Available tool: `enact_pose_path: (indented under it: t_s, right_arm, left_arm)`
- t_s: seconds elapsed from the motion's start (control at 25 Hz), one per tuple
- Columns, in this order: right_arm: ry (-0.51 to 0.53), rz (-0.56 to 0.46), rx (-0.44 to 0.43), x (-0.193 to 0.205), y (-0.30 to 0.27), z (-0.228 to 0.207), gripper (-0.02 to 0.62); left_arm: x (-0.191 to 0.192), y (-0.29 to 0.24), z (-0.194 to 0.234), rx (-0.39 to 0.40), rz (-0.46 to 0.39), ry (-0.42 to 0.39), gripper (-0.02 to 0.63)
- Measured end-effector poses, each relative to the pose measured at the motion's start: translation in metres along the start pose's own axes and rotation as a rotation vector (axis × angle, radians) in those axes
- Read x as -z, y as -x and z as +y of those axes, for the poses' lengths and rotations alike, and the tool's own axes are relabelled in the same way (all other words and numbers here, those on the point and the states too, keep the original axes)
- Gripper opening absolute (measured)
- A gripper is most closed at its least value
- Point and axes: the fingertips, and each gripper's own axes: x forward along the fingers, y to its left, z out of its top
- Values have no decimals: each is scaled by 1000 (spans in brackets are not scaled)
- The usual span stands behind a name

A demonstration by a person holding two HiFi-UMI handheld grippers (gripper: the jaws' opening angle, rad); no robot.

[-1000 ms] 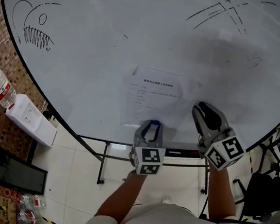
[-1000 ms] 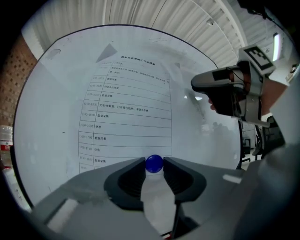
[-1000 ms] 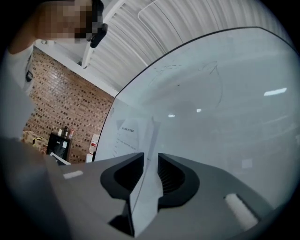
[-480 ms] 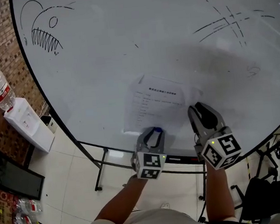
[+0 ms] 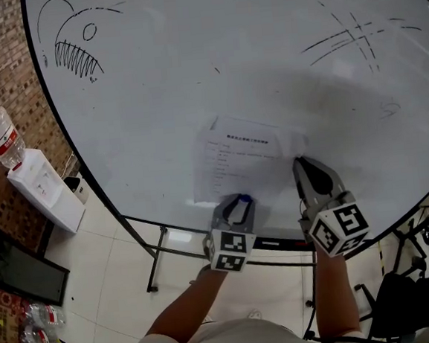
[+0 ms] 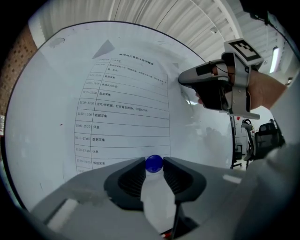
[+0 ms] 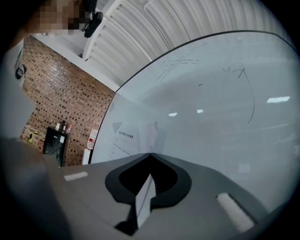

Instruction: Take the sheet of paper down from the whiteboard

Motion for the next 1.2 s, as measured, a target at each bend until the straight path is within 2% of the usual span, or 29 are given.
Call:
enact_pose_path:
  t_s: [0.4, 0.64, 0.84, 1.2]
  right_arm:
    - [20, -22, -11, 3, 26, -2, 8]
    - [3, 3, 7, 31, 66, -11, 8]
    - [-21, 35, 36, 56, 110, -19, 8]
    - [-70, 60, 127, 88, 167, -42, 6]
  left_arm:
    - [-11, 30, 5, 36, -31, 60, 129]
    - [-19, 62, 21, 33, -44, 169, 129]
    - [-26, 85, 27, 20, -52, 170, 129]
    - [-11, 103, 32, -18, -12, 175, 129]
